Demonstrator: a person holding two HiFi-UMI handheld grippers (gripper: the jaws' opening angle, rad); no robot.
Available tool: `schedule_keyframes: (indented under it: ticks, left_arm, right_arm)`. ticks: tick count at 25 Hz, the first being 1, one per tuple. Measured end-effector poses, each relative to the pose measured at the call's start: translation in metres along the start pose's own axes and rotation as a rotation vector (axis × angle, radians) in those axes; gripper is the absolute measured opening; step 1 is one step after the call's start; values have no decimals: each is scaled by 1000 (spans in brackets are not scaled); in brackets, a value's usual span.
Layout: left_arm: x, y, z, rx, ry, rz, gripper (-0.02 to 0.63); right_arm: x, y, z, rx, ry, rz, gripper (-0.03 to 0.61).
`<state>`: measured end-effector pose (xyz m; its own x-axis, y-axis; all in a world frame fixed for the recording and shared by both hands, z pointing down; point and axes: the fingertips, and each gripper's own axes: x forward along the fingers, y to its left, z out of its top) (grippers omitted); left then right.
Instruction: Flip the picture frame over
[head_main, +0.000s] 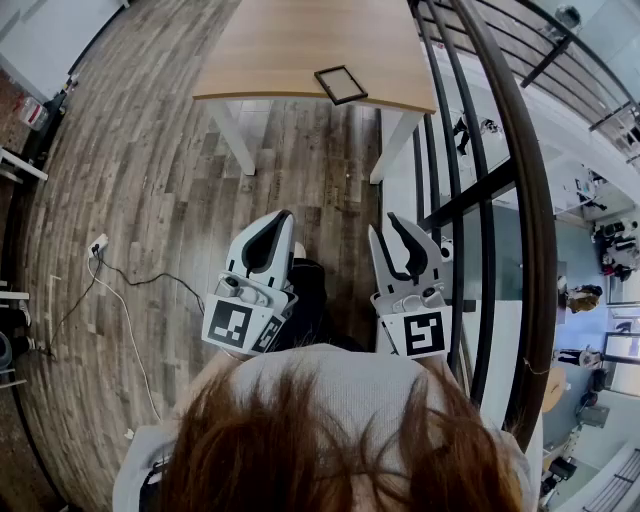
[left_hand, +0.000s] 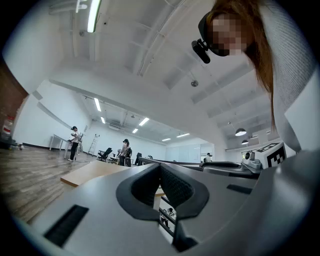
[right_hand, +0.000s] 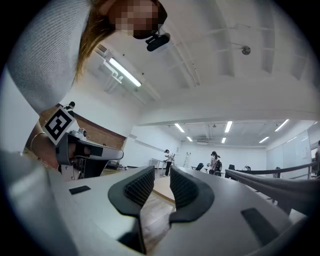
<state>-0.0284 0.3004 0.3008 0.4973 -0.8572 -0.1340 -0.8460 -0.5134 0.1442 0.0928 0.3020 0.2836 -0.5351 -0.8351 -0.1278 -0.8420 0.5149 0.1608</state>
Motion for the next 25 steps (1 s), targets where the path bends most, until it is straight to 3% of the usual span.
schedule_keyframes:
  ticks: [5,18,25]
  left_arm:
    - [29,27,-7,-9,-1,8,6]
    - [195,164,14,25,-24,-63,6]
    - [260,209,19,20,-11,-108,6]
  right_arm:
    - [36,-10,-6,-3,-6,-14,109]
    - [235,-85,-29,-43,-23,-77,109]
    - [306,-115,-33,-53,-23,-102,109]
